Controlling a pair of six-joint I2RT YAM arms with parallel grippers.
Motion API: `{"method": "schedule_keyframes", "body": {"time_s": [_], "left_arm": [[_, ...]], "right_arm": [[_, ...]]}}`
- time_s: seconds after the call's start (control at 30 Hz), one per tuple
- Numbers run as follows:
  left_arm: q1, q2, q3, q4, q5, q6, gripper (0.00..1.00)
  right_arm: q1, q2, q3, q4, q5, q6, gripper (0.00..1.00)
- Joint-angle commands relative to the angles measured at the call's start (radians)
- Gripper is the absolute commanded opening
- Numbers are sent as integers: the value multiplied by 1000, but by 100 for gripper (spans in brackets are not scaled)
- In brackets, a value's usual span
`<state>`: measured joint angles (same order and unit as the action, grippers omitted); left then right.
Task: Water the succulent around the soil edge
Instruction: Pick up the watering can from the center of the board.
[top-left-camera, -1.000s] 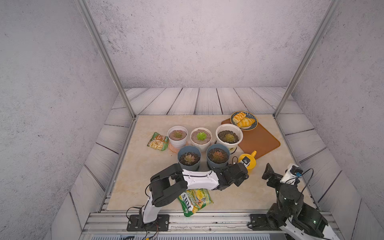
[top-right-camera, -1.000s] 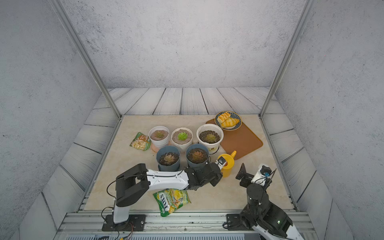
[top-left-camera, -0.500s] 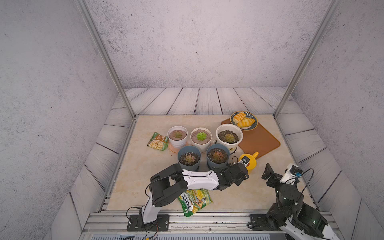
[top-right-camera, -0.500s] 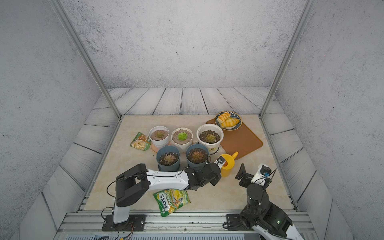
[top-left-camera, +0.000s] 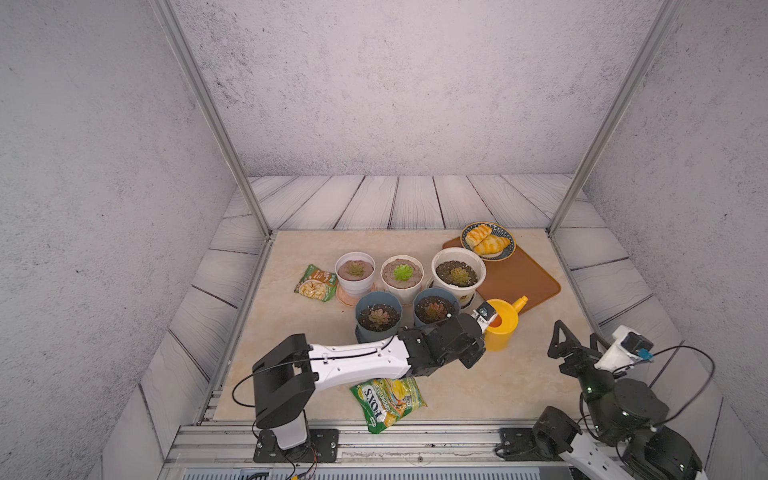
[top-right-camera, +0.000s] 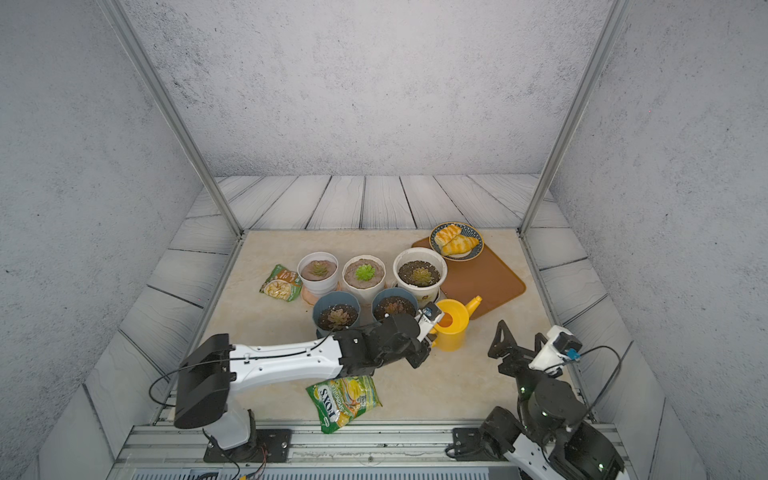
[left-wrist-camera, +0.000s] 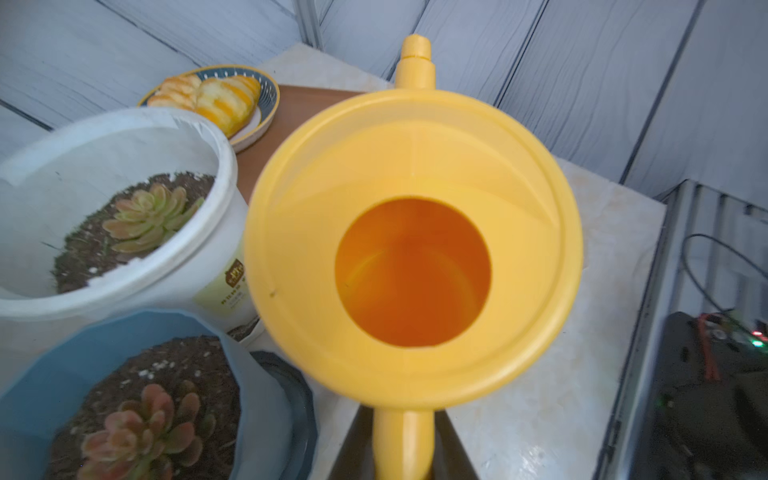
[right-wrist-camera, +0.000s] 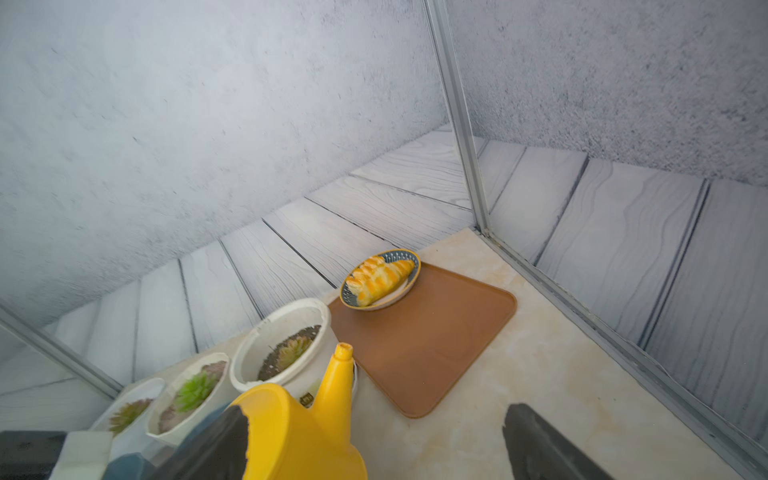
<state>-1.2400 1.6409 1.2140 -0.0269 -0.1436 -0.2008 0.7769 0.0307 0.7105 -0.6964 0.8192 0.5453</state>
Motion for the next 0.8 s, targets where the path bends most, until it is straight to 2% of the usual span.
{"method": "schedule_keyframes", "body": {"time_s": [0.0,0.23,0.43,0.57,0.77], "left_arm": [[36,-100,-29,-56,88,43,0],[99,-272,-117,-99,134,85,0],[137,-412,-158,-148,162,118,0],[155,-507,-179,-162,164,138,0],[172,-630,-213,-150,145,177,0]], "right_arm": [[1,108,92,-67,-96,-45,99],[1,430,293,2,-259,-179,99],[-4,688,452,73,-376,-231,99],[-36,802,519,110,-455,-222,99],[-162,907,553,166,-657,-172,99]]}}
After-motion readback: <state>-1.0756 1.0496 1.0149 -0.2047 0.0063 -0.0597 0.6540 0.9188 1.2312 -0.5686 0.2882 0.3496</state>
